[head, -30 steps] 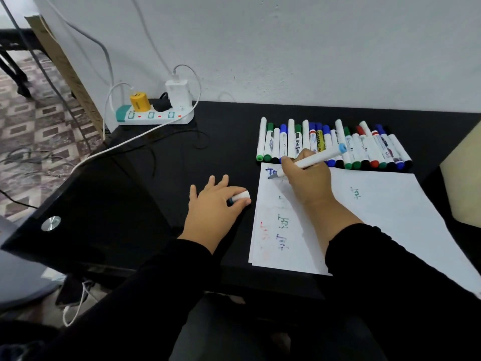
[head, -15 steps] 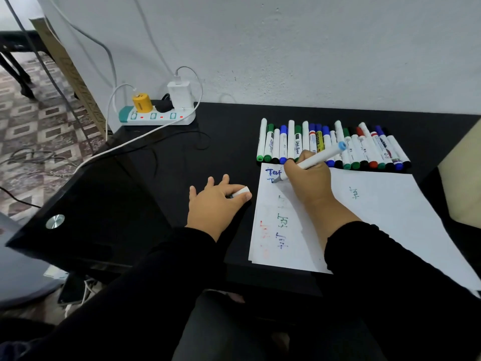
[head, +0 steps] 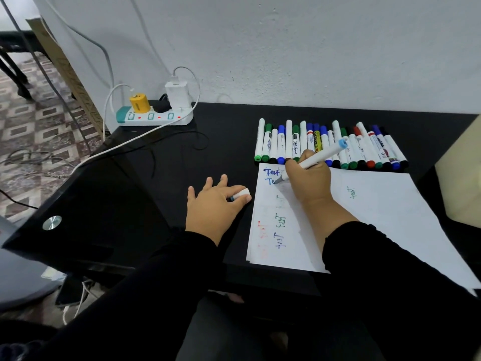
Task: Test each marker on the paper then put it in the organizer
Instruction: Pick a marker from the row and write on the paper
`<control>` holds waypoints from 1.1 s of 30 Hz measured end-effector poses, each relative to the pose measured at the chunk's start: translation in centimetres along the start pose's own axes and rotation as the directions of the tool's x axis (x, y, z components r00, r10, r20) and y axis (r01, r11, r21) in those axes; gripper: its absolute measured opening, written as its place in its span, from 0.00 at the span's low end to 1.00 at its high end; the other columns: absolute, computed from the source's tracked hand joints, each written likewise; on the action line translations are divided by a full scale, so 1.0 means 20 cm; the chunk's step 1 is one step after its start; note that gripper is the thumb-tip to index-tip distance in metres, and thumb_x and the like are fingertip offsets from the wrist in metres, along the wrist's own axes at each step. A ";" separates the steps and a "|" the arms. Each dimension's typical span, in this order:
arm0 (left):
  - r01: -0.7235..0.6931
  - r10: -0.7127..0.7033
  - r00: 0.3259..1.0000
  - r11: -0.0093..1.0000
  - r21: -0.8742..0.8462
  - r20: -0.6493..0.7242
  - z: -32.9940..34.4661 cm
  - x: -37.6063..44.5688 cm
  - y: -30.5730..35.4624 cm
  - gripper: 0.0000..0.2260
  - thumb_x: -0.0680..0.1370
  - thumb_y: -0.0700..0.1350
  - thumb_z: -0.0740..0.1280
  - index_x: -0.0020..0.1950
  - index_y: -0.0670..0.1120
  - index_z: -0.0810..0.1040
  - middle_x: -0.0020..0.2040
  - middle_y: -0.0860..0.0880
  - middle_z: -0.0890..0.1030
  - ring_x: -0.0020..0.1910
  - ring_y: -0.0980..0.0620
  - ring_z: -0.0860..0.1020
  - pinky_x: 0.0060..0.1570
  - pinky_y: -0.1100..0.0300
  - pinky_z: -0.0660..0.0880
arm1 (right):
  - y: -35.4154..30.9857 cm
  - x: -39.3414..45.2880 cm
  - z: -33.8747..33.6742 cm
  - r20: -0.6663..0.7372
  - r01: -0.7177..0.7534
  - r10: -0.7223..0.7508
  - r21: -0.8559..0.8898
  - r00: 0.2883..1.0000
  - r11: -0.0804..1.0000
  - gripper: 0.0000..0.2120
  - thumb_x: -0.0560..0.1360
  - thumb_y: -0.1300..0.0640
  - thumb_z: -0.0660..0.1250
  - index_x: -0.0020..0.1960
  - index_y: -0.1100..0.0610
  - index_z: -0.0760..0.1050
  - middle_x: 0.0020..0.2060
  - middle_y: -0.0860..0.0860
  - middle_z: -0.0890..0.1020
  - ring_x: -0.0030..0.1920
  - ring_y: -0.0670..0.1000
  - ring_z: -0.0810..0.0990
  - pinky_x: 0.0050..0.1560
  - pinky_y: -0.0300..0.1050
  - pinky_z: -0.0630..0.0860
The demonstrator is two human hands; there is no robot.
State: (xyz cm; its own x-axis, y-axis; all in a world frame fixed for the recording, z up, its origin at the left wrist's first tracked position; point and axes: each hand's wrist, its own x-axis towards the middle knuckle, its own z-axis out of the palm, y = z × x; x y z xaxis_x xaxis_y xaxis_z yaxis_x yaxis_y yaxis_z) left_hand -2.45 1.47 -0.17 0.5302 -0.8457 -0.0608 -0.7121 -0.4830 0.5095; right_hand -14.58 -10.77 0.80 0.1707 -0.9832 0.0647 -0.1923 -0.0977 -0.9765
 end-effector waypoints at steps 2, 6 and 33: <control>-0.001 0.001 1.000 1.000 0.004 -0.001 0.00 0.00 0.00 0.12 0.78 0.59 0.60 0.60 0.65 0.74 0.76 0.54 0.59 0.76 0.52 0.50 0.72 0.47 0.38 | 0.00 0.00 0.00 -0.021 -0.007 0.007 0.001 1.000 1.000 0.17 0.73 0.64 0.62 0.31 0.55 0.58 0.27 0.50 0.64 0.30 0.47 0.64 0.32 0.37 0.64; -0.001 0.001 1.000 1.000 0.004 -0.006 0.00 0.00 0.00 0.11 0.78 0.59 0.60 0.60 0.65 0.75 0.76 0.54 0.60 0.76 0.51 0.50 0.72 0.47 0.38 | 0.00 0.00 0.00 -0.018 -0.016 0.016 0.002 1.000 1.000 0.17 0.73 0.64 0.62 0.31 0.55 0.57 0.28 0.50 0.64 0.30 0.47 0.64 0.32 0.38 0.64; 0.009 -0.007 0.998 0.999 -0.032 0.067 -0.04 -0.02 0.01 0.12 0.78 0.58 0.60 0.61 0.64 0.74 0.76 0.54 0.58 0.76 0.51 0.49 0.72 0.47 0.38 | -0.09 0.09 -0.07 0.044 -0.394 0.394 0.208 0.918 0.895 0.08 0.73 0.61 0.65 0.36 0.57 0.69 0.25 0.51 0.70 0.24 0.47 0.65 0.24 0.38 0.62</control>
State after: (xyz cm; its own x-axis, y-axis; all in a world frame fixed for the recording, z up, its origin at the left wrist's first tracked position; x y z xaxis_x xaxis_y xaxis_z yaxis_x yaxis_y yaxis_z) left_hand -2.40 1.84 0.54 0.5031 -0.8557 -0.1213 -0.6922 -0.4830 0.5363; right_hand -15.23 -12.47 2.92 0.1232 -0.9344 -0.3343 -0.0381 0.3322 -0.9425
